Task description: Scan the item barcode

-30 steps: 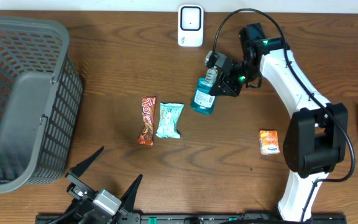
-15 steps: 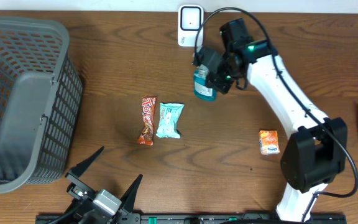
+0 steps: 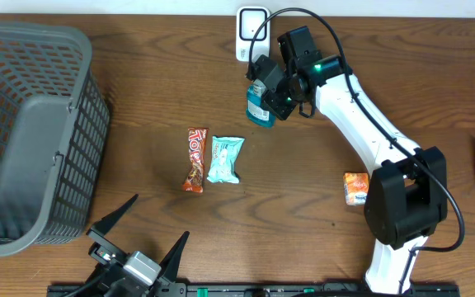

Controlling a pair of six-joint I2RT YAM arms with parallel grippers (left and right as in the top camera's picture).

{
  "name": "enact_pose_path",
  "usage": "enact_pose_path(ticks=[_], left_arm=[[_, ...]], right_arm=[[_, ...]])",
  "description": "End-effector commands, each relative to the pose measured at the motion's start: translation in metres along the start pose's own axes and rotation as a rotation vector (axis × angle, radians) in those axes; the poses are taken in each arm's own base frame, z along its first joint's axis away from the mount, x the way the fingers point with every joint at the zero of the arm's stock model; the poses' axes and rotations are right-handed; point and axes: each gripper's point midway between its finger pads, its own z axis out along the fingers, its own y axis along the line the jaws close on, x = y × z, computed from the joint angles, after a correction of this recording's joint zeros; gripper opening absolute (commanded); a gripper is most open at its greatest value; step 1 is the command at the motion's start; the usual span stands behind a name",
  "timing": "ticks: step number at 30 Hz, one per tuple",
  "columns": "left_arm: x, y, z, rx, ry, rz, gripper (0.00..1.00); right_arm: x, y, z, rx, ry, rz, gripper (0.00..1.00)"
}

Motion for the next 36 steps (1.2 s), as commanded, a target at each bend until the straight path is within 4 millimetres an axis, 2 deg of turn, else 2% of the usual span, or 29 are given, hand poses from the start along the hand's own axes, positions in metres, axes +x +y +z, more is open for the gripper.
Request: enact_pose_path(ticks=[1,4,10,17,18,20,21,23,24,28,30,36], left_arm=[[-0.001,0.0,-0.001,-0.004,-0.007,0.014,0.98],[-0.001,0.0,-0.001,-0.004,-0.007,0.014,0.98],[-0.001,0.0,-0.001,-0.004,-0.007,0.014,0.98],[-0.001,0.0,-0.001,-0.004,-0.007,0.014,0.98],[-0.001,0.0,-0.001,-0.004,-0.007,0.014,0.98],[-0.001,0.0,-0.001,-0.004,-0.007,0.014,0.98],[-0.001,0.0,-0.001,-0.004,-0.007,0.014,0.98],[-0.001,0.0,-0.001,-0.004,-0.007,0.014,0.98],[-0.001,0.0,-0.001,-0.004,-0.007,0.014,0.98],[-0.001,0.0,-0.001,-0.004,-0.007,0.014,0.98],[-0.001,0.0,-0.001,-0.004,-0.007,0.014,0.98],[-0.001,0.0,-0.001,-0.004,-0.007,0.014,0.98]], right_arm=[[-0.002,0.002,0.002,-0.016,-0.011,0.03,0.18],[-0.001,0.002,0.002,-0.018,-0.008,0.054,0.25],[0.001,0.004,0.002,-0.022,0.002,0.067,0.45],[0.003,0.002,0.002,-0.022,0.007,0.072,0.51],[0.0,0.001,0.001,-0.017,-0.003,0.08,0.57],[-0.006,0.0,-0.004,-0.008,-0.026,0.115,0.62],[-0.01,-0.001,-0.008,-0.002,-0.042,0.134,0.7],[-0.02,-0.003,-0.016,0.013,-0.08,0.165,0.92],[-0.023,-0.004,-0.019,0.019,-0.096,0.181,0.99],[-0.035,-0.01,-0.024,0.03,-0.151,0.307,0.99],[-0.035,-0.01,-0.023,0.025,-0.151,0.342,0.99],[-0.043,-0.009,-0.015,0.041,-0.171,0.241,0.99]])
